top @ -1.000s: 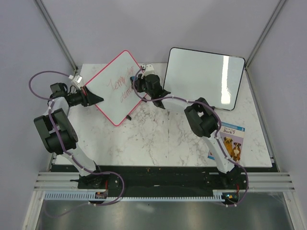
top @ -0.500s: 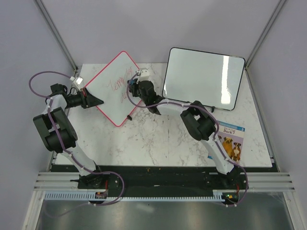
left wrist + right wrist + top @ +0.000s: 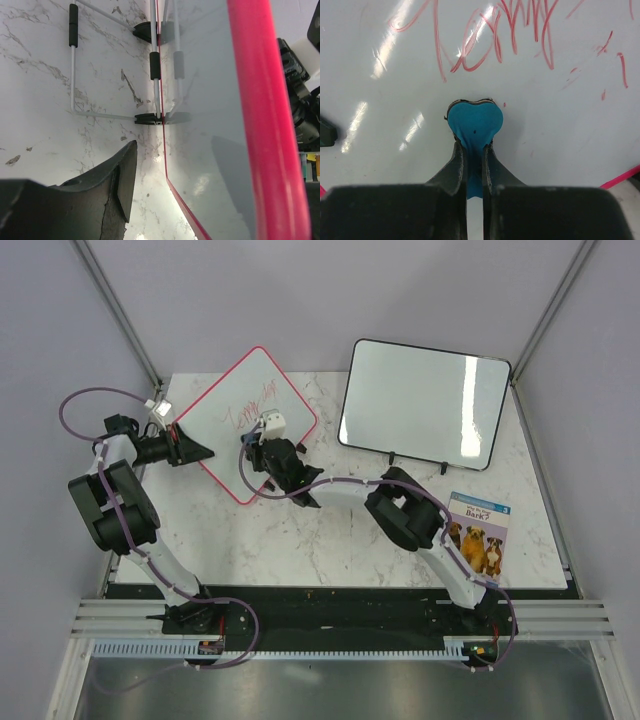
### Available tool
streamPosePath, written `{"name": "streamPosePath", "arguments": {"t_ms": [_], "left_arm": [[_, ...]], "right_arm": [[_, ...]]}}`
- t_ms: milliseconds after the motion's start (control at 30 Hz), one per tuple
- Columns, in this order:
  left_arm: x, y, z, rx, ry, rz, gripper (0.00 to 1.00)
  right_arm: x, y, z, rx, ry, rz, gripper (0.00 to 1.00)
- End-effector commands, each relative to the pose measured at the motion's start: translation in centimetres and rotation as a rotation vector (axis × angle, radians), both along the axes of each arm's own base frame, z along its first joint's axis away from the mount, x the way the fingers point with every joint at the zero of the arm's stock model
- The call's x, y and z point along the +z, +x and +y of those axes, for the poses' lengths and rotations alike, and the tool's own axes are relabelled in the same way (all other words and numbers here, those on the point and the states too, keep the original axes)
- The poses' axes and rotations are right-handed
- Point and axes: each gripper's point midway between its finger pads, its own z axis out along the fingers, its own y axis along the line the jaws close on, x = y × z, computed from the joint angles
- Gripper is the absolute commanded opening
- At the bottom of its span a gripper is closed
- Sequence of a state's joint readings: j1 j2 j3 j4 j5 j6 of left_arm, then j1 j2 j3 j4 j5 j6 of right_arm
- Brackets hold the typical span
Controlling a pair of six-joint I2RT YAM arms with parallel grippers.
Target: Erase the whiteboard
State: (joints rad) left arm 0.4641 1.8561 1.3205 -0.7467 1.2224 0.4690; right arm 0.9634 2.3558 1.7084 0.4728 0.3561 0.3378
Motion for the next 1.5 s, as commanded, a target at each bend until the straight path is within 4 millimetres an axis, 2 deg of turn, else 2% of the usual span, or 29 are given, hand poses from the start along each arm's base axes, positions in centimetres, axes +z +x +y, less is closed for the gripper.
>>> {"name": "streamPosePath", "arguments": {"t_ms": [0,33,133,200,367,467,633,833,967,1100,1133,1200,1233,1300,1333,1367,1467], "left_arm": [[0.1,0.2,-1.2,-0.078,0.073,-0.066,0.02],[0.2,0.1,-1.3,-0.080,0.074,-0.067,0.02],[0.3,0.0,-1.1,-0.076,0.085,-0.065,0.02],[0.5,0.0,-1.1,-0.074,0.089,-0.070,0.02],[1.1,0.2,-1.1,-0.073,0.093,-0.082,0.02],[1.2,0.2,-1.1,-0.075,0.092,-0.080,0.02],[0.8,-0.1,-1.1,-0.084,0.098,-0.070,0.02],[0.6,-0.5,-1.1,-0.100,0.108,-0.067,0.02],[0.7,-1.1,-1.2,-0.113,0.121,-0.065,0.02],[0.7,-1.6,-1.4,-0.134,0.123,-0.074,0.02],[0.7,-1.9,-1.5,-0.138,0.116,-0.065,0.02],[0.7,-2.1,-1.6,-0.146,0.117,-0.070,0.02],[0.6,-2.3,-1.7,-0.150,0.113,-0.061,0.02],[0.4,-2.4,-1.6,-0.158,0.120,-0.064,0.02],[0.3,-2.6,-1.6,-0.159,0.122,-0.054,0.02],[0.3,-2.7,-1.7,-0.163,0.124,-0.052,0.02],[0.2,-2.9,-1.7,-0.167,0.130,-0.057,0.02]], "right_arm": [[-9.6,-7.9,1.7,0.148,-0.132,0.242,0.00],[-9.6,-7.5,1.1,0.118,-0.136,0.247,0.00],[-8.7,-4.4,-1.9,-0.070,-0.135,0.250,0.00],[-7.9,-1.6,-4.6,-0.199,-0.145,0.240,0.00],[-6.6,3.6,-9.6,-0.347,-0.073,0.257,0.00],[-5.6,5.7,-11.6,-0.397,-0.047,0.245,0.00],[-3.9,8.8,-12.7,-0.415,0.004,0.216,0.00],[-2.1,10.7,-10.4,-0.335,0.026,0.159,0.00],[-1.2,10.4,-8.2,-0.230,0.065,0.142,0.00],[-0.7,9.2,-5.8,-0.112,0.095,0.132,0.00],[-0.6,8.1,-4.5,-0.050,0.083,0.123,0.00],[-0.2,6.9,-3.1,0.003,0.071,0.107,0.00],[0.1,5.5,-1.7,0.050,0.062,0.099,0.00],[1.2,4.3,-0.7,0.084,0.032,0.061,0.00],[1.5,2.9,0.5,0.117,0.026,0.055,0.00],[2.4,2.3,0.9,0.136,0.023,0.039,0.00],[3.4,-0.4,2.7,0.196,0.024,0.029,0.00]]}}
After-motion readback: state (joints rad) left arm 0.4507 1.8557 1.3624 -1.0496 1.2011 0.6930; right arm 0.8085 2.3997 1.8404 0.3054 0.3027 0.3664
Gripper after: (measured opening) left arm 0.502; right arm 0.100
